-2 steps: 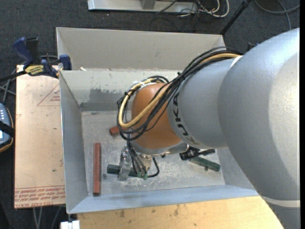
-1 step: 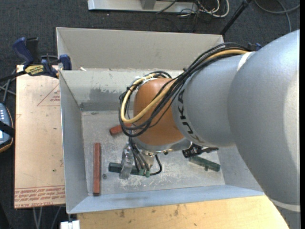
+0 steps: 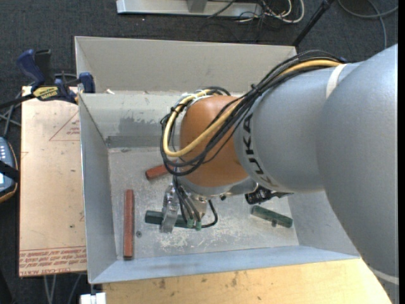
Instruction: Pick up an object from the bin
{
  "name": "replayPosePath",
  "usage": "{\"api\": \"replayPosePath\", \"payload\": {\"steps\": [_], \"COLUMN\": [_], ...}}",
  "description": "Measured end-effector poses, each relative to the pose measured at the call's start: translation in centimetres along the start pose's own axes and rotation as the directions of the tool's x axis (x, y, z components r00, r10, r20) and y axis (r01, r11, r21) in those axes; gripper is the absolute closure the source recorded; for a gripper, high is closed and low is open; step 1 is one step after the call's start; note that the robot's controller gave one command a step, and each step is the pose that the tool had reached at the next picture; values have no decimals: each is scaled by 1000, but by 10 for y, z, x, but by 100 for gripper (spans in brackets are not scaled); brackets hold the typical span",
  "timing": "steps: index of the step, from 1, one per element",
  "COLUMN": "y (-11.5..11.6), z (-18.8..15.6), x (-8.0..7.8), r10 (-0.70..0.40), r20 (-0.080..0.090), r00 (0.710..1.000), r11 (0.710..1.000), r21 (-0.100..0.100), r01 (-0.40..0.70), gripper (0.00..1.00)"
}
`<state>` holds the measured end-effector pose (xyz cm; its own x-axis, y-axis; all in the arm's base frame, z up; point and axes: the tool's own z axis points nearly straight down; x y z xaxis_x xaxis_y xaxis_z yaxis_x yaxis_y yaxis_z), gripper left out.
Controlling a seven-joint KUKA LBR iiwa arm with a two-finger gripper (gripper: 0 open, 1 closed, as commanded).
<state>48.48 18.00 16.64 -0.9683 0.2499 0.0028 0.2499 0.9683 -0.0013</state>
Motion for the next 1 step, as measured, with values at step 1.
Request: {"api": "replayPosePath", "payload": {"steps": [1], "y": [0], "z": [-18], "x": [-1], "r10": [0], "r20": [2], "r00": [1000], "r11": [1000], "r21": [-2], "r01": [0], "gripper": [100]}}
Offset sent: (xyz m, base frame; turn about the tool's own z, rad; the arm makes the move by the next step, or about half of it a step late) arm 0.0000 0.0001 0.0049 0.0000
